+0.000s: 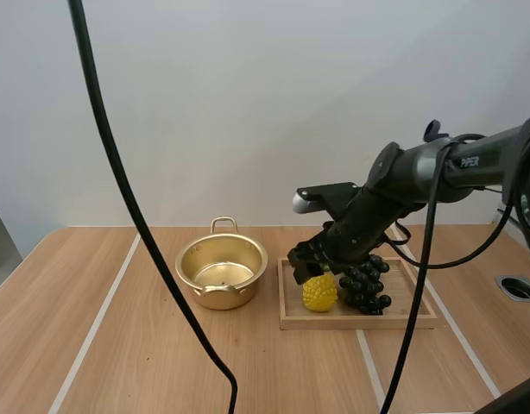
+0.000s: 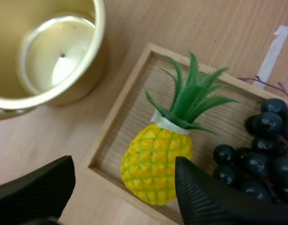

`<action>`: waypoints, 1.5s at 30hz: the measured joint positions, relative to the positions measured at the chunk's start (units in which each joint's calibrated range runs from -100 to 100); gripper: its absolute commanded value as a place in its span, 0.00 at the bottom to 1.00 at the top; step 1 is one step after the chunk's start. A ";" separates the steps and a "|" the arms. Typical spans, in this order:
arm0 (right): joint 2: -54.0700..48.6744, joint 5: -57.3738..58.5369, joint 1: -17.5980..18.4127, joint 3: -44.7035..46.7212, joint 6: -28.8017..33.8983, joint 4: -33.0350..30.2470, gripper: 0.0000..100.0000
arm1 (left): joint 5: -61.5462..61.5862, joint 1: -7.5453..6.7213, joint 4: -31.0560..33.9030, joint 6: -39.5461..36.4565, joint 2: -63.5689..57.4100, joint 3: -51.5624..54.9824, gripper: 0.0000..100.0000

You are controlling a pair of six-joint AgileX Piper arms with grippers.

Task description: Open the pot, put the pineapple inside, and close it

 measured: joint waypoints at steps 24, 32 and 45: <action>8.44 -14.67 5.83 0.00 15.86 -20.65 1.00 | 0.00 0.00 0.10 0.00 0.00 0.00 0.00; 12.30 -16.27 5.83 0.00 15.73 -20.65 1.00 | 0.18 0.00 0.10 0.00 0.00 0.00 0.00; 12.68 -21.50 5.83 0.00 16.29 -20.87 0.00 | 0.61 0.00 0.10 0.00 0.00 0.00 0.00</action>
